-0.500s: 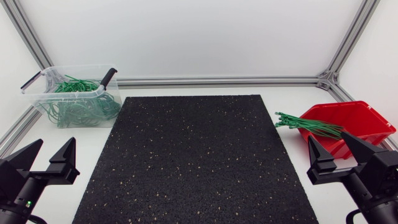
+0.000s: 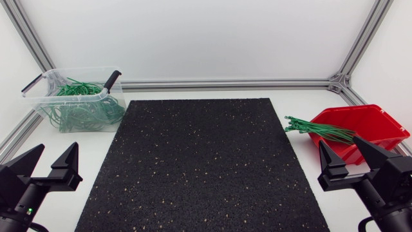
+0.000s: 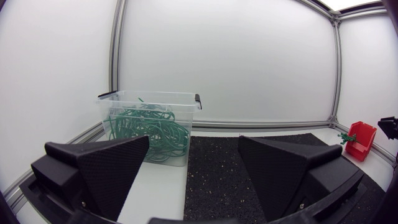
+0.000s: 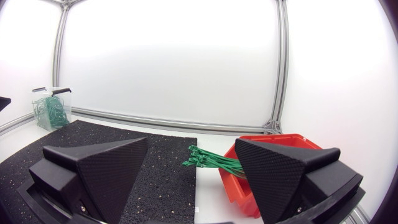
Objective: Take a green cable tie from the red box, thread the tail through the head to close it, then place it in the transparent bin on the left.
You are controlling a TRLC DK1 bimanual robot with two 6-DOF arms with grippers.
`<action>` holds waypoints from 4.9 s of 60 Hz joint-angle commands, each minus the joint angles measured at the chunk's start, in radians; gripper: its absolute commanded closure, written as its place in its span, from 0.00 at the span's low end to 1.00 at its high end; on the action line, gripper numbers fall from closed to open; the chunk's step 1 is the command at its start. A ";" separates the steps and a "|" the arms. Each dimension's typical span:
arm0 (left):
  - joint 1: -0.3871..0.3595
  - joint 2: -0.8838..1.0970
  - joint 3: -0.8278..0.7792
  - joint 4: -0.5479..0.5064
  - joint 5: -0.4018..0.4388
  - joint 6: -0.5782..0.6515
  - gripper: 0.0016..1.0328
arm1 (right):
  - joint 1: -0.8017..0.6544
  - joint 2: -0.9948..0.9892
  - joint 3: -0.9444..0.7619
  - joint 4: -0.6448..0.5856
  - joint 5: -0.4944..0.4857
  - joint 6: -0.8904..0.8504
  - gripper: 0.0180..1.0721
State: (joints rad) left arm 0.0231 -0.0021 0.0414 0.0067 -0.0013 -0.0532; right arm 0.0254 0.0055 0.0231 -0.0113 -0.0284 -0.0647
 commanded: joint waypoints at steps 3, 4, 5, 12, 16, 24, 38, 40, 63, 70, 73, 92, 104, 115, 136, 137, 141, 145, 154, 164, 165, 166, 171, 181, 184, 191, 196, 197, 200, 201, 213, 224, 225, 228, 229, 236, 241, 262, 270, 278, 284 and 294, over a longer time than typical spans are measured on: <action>-0.003 -0.010 -0.040 -0.022 0.000 -0.022 0.03 | 0.004 -0.012 0.006 0.008 0.004 -0.017 0.04; -0.003 -0.010 -0.040 -0.022 0.001 -0.022 0.03 | 0.004 -0.012 0.011 0.008 0.005 -0.017 0.04; -0.003 -0.010 -0.040 -0.022 0.000 -0.022 0.03 | 0.002 -0.012 0.018 0.008 0.005 -0.017 0.04; -0.003 -0.010 -0.040 -0.022 0.000 -0.022 0.03 | -0.002 0.005 0.078 -0.021 0.005 -0.018 0.04; -0.003 -0.010 -0.040 -0.022 0.001 -0.022 0.03 | -0.002 0.031 0.124 -0.042 0.005 -0.018 0.04; 0.001 -0.010 -0.040 -0.022 0.000 -0.022 0.03 | -0.004 0.162 0.262 -0.107 0.007 -0.014 0.04; 0.005 -0.010 -0.040 -0.022 0.000 -0.022 0.03 | -0.065 0.416 0.512 -0.213 -0.041 -0.020 0.04; 0.005 -0.010 -0.040 -0.022 0.000 -0.022 0.03 | -0.082 0.447 0.541 -0.223 -0.057 -0.026 0.04; 0.003 -0.010 -0.040 -0.022 0.001 -0.022 0.03 | -0.268 1.015 0.966 -0.616 -0.268 -0.606 0.05; 0.003 -0.010 -0.040 -0.022 0.000 -0.022 0.03 | -0.278 1.116 1.014 -0.661 -0.268 -0.659 0.07; 0.001 -0.010 -0.040 -0.022 0.000 -0.022 0.03 | -0.277 1.159 1.034 -0.704 -0.269 -0.707 0.10; -0.002 -0.009 -0.040 -0.024 0.000 -0.022 0.03 | -0.291 1.289 0.946 -0.590 -0.263 -0.954 0.11; -0.002 -0.009 -0.038 -0.024 0.001 -0.022 0.03 | -0.309 1.367 0.865 -0.469 -0.272 -1.089 0.28; 0.000 -0.009 -0.038 -0.024 0.000 -0.022 0.03 | -0.326 1.421 0.831 -0.417 -0.341 -1.159 0.53; 0.003 -0.009 -0.038 -0.024 0.001 -0.022 0.03 | -0.323 1.473 0.787 -0.291 -0.358 -1.169 0.65; 0.003 -0.009 -0.038 -0.024 0.000 -0.020 0.03 | -0.323 1.479 0.787 -0.288 -0.358 -1.169 0.65; 0.001 -0.009 -0.038 -0.024 0.000 -0.020 0.03 | -0.321 1.492 0.785 -0.266 -0.355 -1.169 0.65; 0.001 -0.009 -0.038 -0.025 0.000 -0.022 0.03 | -0.317 1.498 0.784 -0.260 -0.355 -1.167 0.65; 0.000 -0.009 -0.038 -0.025 0.000 -0.022 0.03 | -0.311 1.496 0.776 -0.240 -0.357 -1.166 0.79; 0.003 -0.009 -0.038 -0.025 0.000 -0.022 0.03 | -0.311 1.496 0.773 -0.239 -0.360 -1.169 0.87; 0.001 -0.009 -0.038 -0.024 0.000 -0.022 0.03 | -0.311 1.496 0.772 -0.239 -0.360 -1.170 0.88; 0.001 -0.009 -0.040 -0.024 0.000 -0.022 0.03 | -0.311 1.496 0.770 -0.240 -0.360 -1.172 0.88; 0.001 -0.009 -0.040 -0.025 0.000 -0.022 0.03 | -0.315 1.489 0.764 -0.245 -0.363 -1.178 0.90; 0.001 -0.009 -0.038 -0.025 0.000 -0.022 0.03 | -0.334 1.415 0.721 -0.268 -0.377 -1.210 0.91; 0.001 -0.009 -0.038 -0.025 0.000 -0.020 0.03 | -0.335 1.387 0.701 -0.280 -0.377 -1.224 0.91; 0.001 -0.009 -0.038 -0.025 0.000 -0.022 0.03 | -0.343 1.340 0.660 -0.285 -0.372 -1.253 0.91; 0.005 -0.009 -0.038 -0.025 0.001 -0.022 0.03 | -0.360 1.327 0.647 -0.292 -0.373 -1.270 0.91; 0.005 -0.009 -0.038 -0.025 0.000 -0.022 0.03 | -0.361 1.326 0.646 -0.294 -0.373 -1.273 0.91; 0.005 -0.009 -0.038 -0.025 0.000 -0.022 0.03 | -0.372 1.323 0.641 -0.294 -0.375 -1.284 0.91; 0.005 -0.009 -0.038 -0.025 0.001 -0.022 0.03 | -0.374 1.323 0.640 -0.294 -0.375 -1.285 0.91; 0.003 -0.009 -0.038 -0.027 0.000 -0.022 0.03 | -0.404 1.303 0.643 -0.297 -0.380 -1.293 0.41; 0.005 -0.009 -0.038 -0.027 0.001 -0.022 0.03 | -0.426 1.277 0.667 -0.337 -0.406 -1.298 0.35; 0.006 -0.009 -0.038 -0.027 0.001 -0.022 0.03 | -0.426 1.277 0.670 -0.342 -0.406 -1.298 0.35; 0.006 -0.009 -0.038 -0.027 0.000 -0.022 0.03 | -0.426 1.278 0.675 -0.345 -0.407 -1.298 0.35; 0.008 -0.009 -0.038 -0.027 0.000 -0.022 0.03 | -0.426 1.278 0.676 -0.345 -0.407 -1.298 0.35; 0.009 -0.009 -0.038 -0.027 0.000 -0.022 0.03 | -0.421 1.285 0.679 -0.345 -0.409 -1.298 0.35; 0.009 -0.009 -0.038 -0.027 0.000 -0.022 0.03 | -0.409 1.288 0.678 -0.332 -0.407 -1.288 0.35; 0.006 -0.009 -0.038 -0.028 0.000 -0.022 0.03 | -0.389 1.329 0.712 -0.251 -0.403 -1.225 0.35; 0.003 -0.009 -0.038 -0.028 0.000 -0.022 0.03 | -0.389 1.354 0.726 -0.219 -0.393 -1.207 0.35; 0.003 -0.009 -0.038 -0.028 0.000 -0.022 0.03 | -0.389 1.369 0.718 -0.179 -0.383 -1.199 0.35; 0.003 -0.009 -0.038 -0.028 0.000 -0.020 0.03 | -0.384 1.383 0.709 -0.171 -0.375 -1.199 0.35; 0.003 -0.009 -0.038 -0.028 0.000 -0.020 0.03 | -0.369 1.390 0.661 -0.119 -0.357 -1.199 0.35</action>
State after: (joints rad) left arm 0.0250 -0.0021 0.0414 0.0044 -0.0013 -0.0536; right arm -0.3588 1.3788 0.7212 -0.1482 -0.3920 -1.2781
